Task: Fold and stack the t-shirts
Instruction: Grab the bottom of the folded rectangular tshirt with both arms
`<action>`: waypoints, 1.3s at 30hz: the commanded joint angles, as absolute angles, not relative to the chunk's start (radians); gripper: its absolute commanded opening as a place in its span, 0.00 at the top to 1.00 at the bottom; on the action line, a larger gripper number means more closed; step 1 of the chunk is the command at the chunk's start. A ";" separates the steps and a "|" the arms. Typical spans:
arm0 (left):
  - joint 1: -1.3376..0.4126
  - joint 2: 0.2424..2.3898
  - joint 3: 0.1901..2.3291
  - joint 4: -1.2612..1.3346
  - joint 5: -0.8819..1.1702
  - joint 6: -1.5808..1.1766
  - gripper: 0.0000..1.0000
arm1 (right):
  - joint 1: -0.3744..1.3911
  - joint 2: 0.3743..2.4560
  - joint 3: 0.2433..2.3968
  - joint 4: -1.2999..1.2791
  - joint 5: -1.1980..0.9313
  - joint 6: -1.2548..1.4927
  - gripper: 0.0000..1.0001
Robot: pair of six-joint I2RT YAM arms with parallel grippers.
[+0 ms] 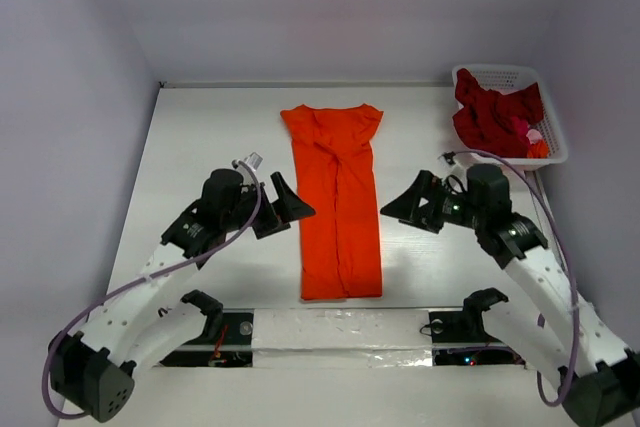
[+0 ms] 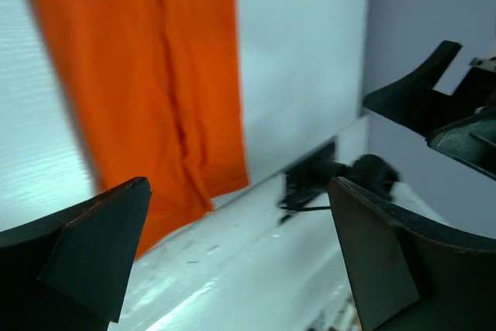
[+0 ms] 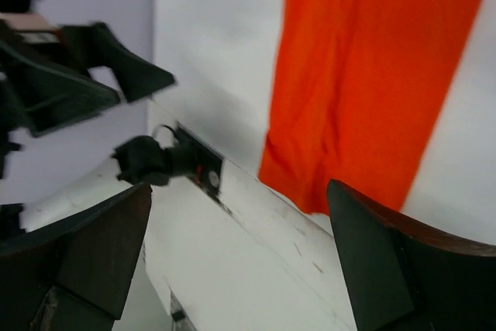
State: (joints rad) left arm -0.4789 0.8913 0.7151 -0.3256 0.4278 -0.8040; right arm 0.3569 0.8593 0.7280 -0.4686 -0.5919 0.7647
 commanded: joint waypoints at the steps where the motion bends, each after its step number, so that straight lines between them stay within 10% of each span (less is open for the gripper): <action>1: -0.538 0.812 0.646 -0.126 0.480 -1.018 0.01 | 0.360 0.730 0.700 -0.287 -0.574 0.870 0.00; 13: -0.660 0.928 0.808 -0.644 0.433 -0.857 0.01 | 0.382 0.933 0.813 -0.705 -0.439 0.583 0.09; 39: -0.822 0.954 0.362 -0.346 0.451 -1.123 0.12 | 0.692 1.115 0.609 -0.548 -0.397 0.744 0.14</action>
